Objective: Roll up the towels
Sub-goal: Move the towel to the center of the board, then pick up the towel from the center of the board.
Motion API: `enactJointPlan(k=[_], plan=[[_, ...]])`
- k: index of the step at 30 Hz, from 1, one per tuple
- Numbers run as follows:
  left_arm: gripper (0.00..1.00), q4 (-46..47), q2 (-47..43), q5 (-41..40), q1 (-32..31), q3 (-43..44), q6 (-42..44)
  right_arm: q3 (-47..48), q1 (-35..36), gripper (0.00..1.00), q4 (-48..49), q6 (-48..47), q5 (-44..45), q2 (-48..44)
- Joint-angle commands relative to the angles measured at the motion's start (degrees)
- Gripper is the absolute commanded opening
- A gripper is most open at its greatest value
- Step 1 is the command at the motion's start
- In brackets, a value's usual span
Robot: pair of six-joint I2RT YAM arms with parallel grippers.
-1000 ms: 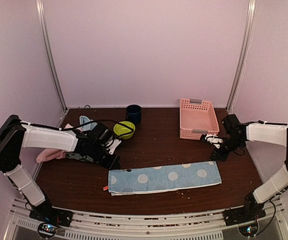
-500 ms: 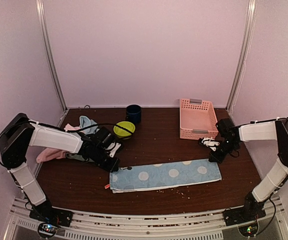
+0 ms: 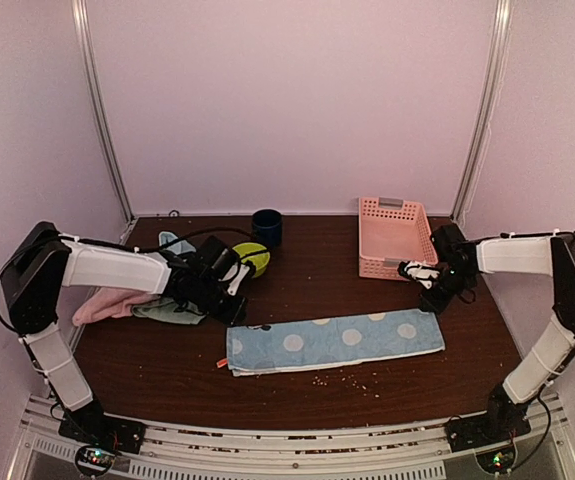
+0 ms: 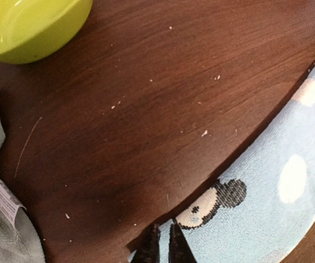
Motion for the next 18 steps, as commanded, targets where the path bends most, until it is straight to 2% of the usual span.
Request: enactJointPlan(k=[1,4,7,11,18], plan=[[0.14,-1.58,-3.27,1.71,0.36,1.72,2.12,2.71,-0.1,0.26,-7.53,4.45,-1.93,-5.27],[0.22,-1.27,-5.23,2.86,0.36,0.89,2.1,2.77,-0.1,0.29,-10.85,6.14,0.24,-5.65],[0.24,-0.26,-6.17,4.04,0.21,-0.25,2.12,1.92,-0.1,0.3,-13.86,5.61,1.56,-5.56],[0.18,1.63,-5.6,7.48,0.02,-1.72,3.21,0.54,-0.18,0.3,-15.41,4.94,2.95,-5.69],[0.09,1.66,-1.41,11.47,-2.75,-2.27,5.97,-0.09,-0.19,0.22,-14.87,3.13,2.6,-3.94]])
